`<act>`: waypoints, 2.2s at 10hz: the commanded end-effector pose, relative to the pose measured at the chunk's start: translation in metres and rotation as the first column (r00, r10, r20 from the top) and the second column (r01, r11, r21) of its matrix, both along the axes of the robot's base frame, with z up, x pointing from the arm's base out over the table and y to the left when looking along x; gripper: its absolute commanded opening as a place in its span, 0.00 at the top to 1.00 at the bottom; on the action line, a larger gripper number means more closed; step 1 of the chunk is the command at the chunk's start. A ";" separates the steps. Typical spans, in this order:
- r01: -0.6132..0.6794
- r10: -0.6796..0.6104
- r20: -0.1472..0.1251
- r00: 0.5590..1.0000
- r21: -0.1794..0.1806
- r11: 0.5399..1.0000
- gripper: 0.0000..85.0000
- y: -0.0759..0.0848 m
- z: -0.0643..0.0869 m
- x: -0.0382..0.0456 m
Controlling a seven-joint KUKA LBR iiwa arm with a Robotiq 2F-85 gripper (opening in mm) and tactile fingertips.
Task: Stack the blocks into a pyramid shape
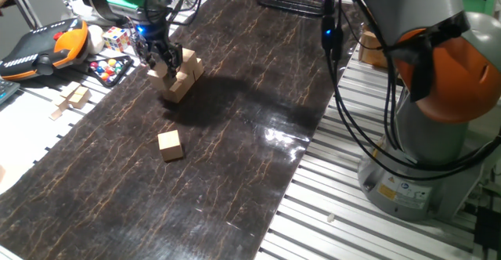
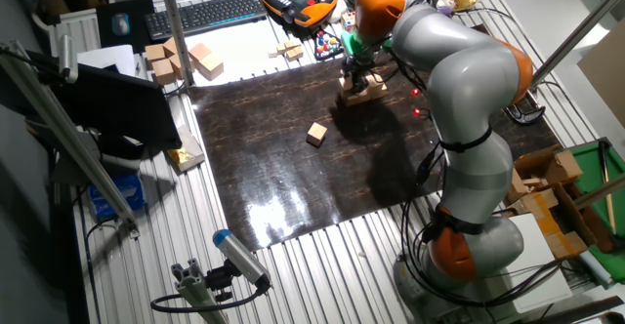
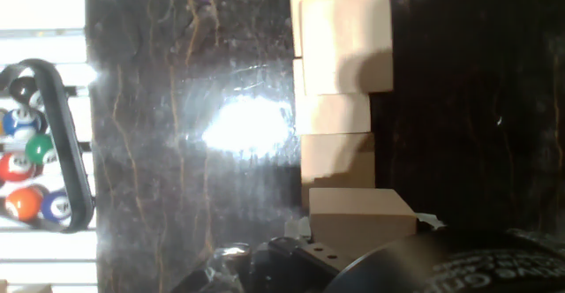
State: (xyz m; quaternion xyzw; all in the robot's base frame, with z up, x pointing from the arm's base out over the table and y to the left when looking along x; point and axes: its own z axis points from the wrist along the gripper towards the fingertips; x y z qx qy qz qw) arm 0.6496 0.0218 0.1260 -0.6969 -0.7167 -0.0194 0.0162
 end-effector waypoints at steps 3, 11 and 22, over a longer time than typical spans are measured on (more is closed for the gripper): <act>-0.029 0.029 0.005 1.000 -0.006 1.000 0.99 0.000 0.000 -0.0001; -0.044 0.043 0.020 0.999 0.021 0.999 0.99 -0.039 -0.003 0.0019; -0.066 0.066 0.031 0.997 0.014 0.998 0.99 -0.051 -0.014 0.0048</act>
